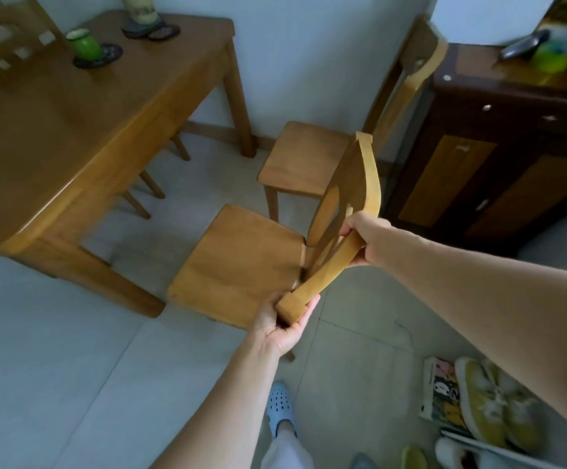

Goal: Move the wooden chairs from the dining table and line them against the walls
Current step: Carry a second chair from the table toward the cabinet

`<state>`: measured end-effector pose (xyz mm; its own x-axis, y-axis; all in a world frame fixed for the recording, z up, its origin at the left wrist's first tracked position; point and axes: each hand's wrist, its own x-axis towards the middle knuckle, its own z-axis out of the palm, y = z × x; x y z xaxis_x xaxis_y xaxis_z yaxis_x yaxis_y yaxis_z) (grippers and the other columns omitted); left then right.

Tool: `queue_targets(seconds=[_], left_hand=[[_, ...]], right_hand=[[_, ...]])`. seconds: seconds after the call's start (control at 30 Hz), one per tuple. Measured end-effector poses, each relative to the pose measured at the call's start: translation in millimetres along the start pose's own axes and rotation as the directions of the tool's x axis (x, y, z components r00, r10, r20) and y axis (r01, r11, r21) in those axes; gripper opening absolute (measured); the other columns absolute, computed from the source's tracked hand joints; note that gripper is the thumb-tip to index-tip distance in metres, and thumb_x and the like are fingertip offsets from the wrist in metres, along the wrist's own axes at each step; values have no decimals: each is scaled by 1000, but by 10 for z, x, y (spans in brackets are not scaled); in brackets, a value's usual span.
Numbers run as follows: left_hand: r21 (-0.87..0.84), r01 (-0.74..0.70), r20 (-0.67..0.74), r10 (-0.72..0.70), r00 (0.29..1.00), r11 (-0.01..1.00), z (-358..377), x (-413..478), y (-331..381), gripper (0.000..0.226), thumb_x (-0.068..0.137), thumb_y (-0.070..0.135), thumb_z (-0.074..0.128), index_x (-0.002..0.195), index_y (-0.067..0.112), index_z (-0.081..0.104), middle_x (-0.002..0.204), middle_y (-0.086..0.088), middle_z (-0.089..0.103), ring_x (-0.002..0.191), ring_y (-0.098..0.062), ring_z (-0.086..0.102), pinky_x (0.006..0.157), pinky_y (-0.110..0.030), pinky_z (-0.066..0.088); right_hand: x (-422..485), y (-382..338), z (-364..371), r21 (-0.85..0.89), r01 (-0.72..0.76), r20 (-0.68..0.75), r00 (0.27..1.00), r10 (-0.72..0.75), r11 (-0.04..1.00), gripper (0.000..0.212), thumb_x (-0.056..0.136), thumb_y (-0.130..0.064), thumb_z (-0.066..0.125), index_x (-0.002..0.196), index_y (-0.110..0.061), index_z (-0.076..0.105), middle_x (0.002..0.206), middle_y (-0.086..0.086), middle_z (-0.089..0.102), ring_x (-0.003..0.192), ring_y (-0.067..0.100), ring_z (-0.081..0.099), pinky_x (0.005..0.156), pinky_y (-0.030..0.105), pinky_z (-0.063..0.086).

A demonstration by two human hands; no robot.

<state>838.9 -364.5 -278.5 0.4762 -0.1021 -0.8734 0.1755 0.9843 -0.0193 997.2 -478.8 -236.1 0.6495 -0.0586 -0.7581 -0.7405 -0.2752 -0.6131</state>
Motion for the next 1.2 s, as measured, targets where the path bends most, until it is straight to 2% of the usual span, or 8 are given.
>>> queue_targets(seconds=[0.47, 0.6, 0.73, 0.8, 0.87, 0.97, 1.07, 1.2], left_hand=[[68, 65, -4, -65, 998, 996, -220, -174, -1344, 77, 57, -1, 65, 133, -7, 51, 130, -25, 57, 105, -42, 61, 98, -42, 50], [303, 84, -32, -78, 996, 949, -282, -181, -1442, 60, 88, 13, 66, 141, -1, 43, 142, -26, 46, 124, -45, 50, 89, -48, 55], [962, -53, 1, 192, 981, 269, -179, -193, -1343, 53, 93, 48, 55, 136, 18, 54, 141, -12, 55, 127, -30, 51, 100, -42, 44], [986, -165, 166, 122, 979, -23, 48, -268, -1336, 53, 83, 60, 60, 122, 24, 65, 123, -1, 68, 109, -20, 62, 86, -31, 48], [921, -249, 256, -16, 967, -301, 222, -304, -1382, 72, 71, 68, 68, 133, 33, 57, 130, 10, 59, 118, -15, 55, 100, -34, 42], [681, -236, 333, 5, 943, -693, 248, -259, -1481, 71, 72, 42, 74, 136, 27, 46, 126, 1, 59, 109, -21, 59, 96, -41, 50], [646, -230, 407, 73, 911, -728, 187, -252, -1553, 70, 77, 11, 59, 140, 33, 37, 98, -3, 59, 88, -24, 62, 77, -37, 59], [691, -273, 385, 20, 923, -670, 147, -306, -1714, 84, 78, 5, 56, 148, 39, 26, 103, 1, 56, 95, -24, 60, 80, -39, 59]], right_hand=[[-313, 743, -1172, 3, -15, -81, 997, 15, 1000, 17, 80, -5, 63, 78, -12, 47, 86, 11, 58, 63, 31, 59, 46, 43, 51], [-366, 862, -1343, 10, 3, -93, 996, -2, 1000, 18, 82, -7, 64, 79, -12, 47, 91, 12, 59, 67, 31, 61, 45, 41, 51], [-430, 920, -1399, 26, 63, -97, 993, -60, 998, 19, 84, -7, 65, 93, -10, 49, 98, 14, 59, 85, 35, 64, 57, 44, 54], [-455, 934, -1407, 31, 97, -89, 992, -94, 995, 15, 85, -8, 64, 90, -9, 49, 95, 14, 59, 83, 33, 65, 61, 45, 55], [-470, 949, -1422, 37, 122, -73, 990, -119, 992, 19, 87, -8, 62, 79, -11, 45, 88, 14, 59, 75, 31, 64, 63, 45, 56], [-474, 963, -1441, 28, 144, -62, 988, -142, 989, 22, 88, -8, 61, 77, -12, 43, 82, 13, 58, 70, 29, 63, 69, 46, 58], [-478, 992, -1470, 21, 147, -52, 988, -146, 989, 21, 88, -6, 61, 78, -12, 43, 82, 13, 58, 80, 34, 65, 79, 51, 59], [-511, 1091, -1591, -7, 139, -76, 987, -139, 990, 14, 88, -6, 60, 84, -9, 47, 88, 15, 60, 81, 36, 67, 72, 50, 60]])
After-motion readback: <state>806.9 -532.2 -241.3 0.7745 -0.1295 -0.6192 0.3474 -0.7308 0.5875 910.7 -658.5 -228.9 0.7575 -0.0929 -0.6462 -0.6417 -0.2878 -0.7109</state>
